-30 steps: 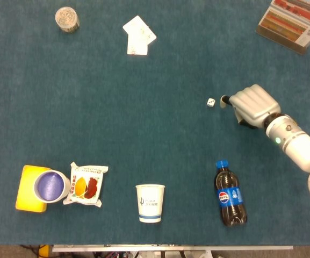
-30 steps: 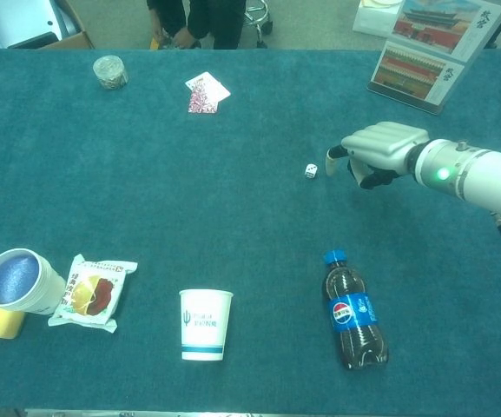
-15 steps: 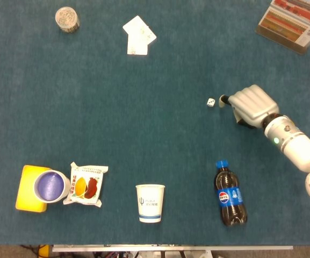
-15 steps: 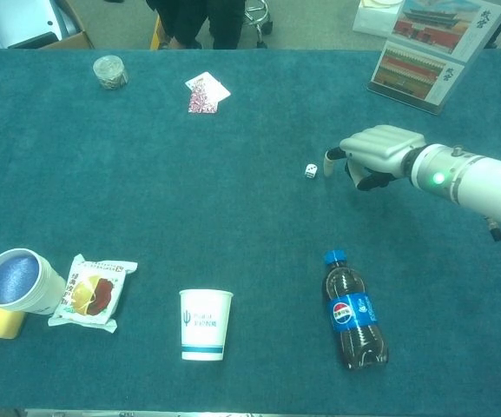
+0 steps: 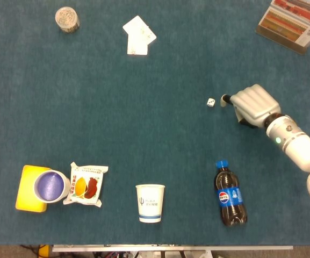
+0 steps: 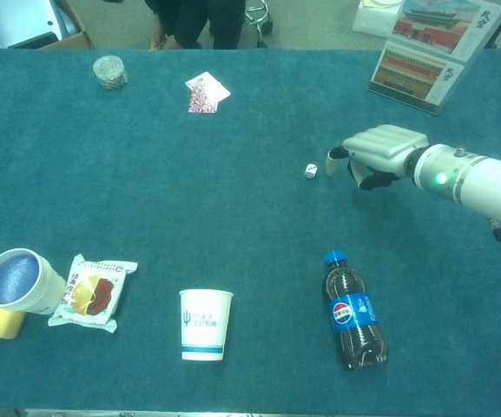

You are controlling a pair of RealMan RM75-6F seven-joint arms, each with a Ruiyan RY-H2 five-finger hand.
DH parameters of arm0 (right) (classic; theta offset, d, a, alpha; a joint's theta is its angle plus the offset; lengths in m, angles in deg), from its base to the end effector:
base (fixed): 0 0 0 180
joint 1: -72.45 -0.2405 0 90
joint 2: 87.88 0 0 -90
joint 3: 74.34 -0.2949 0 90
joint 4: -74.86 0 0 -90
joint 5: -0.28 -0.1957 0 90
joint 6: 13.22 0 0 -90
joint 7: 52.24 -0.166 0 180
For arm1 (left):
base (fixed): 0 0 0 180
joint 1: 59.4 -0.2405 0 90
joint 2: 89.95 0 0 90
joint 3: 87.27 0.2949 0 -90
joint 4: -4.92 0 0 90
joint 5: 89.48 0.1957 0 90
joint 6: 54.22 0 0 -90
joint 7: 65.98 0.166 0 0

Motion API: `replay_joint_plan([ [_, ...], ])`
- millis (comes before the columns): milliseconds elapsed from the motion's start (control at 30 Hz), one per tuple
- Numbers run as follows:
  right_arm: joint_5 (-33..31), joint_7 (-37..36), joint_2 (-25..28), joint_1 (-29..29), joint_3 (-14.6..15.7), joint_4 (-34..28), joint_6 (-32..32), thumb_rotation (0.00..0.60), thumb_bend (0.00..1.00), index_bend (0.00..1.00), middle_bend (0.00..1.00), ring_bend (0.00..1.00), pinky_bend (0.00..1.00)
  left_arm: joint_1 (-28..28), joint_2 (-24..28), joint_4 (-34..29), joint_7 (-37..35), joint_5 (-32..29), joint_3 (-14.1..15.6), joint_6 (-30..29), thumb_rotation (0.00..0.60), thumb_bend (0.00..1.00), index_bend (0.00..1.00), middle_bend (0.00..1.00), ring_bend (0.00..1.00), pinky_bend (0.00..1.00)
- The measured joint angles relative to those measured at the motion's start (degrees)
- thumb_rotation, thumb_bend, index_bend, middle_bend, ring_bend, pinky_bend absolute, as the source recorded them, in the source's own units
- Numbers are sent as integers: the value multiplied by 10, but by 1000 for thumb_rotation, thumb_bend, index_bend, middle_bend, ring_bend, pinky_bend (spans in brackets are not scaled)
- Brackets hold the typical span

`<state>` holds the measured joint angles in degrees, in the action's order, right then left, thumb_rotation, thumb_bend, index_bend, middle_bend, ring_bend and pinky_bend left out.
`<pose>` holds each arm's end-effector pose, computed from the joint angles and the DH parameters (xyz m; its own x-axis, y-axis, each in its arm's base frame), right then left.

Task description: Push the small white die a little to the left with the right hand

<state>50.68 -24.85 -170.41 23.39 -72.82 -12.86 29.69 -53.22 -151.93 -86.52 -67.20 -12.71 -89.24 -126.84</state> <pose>-0.2141 -0.3669 -0.0238 0.6385 -0.5003 0.5849 -0.7694 -0.4338 0.4689 -0.3801 0.2047 0.1807 0.3768 0.2136 0.9013 0.9019 0.1370 -0.4095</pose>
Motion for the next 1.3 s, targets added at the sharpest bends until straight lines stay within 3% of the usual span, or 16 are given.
replay_joint_plan([
  [333, 1, -3, 1, 0, 1, 1, 1, 600, 1000, 312, 1000, 1000, 1000, 48, -9, 25, -8, 37, 4, 52, 600, 154, 267, 133, 43, 255],
  [1300, 32, -37, -24, 7, -9, 31, -1, 600, 1000, 312, 1000, 1000, 1000, 64, -7, 27, -11, 45, 25, 65, 600, 154, 267, 133, 43, 257],
])
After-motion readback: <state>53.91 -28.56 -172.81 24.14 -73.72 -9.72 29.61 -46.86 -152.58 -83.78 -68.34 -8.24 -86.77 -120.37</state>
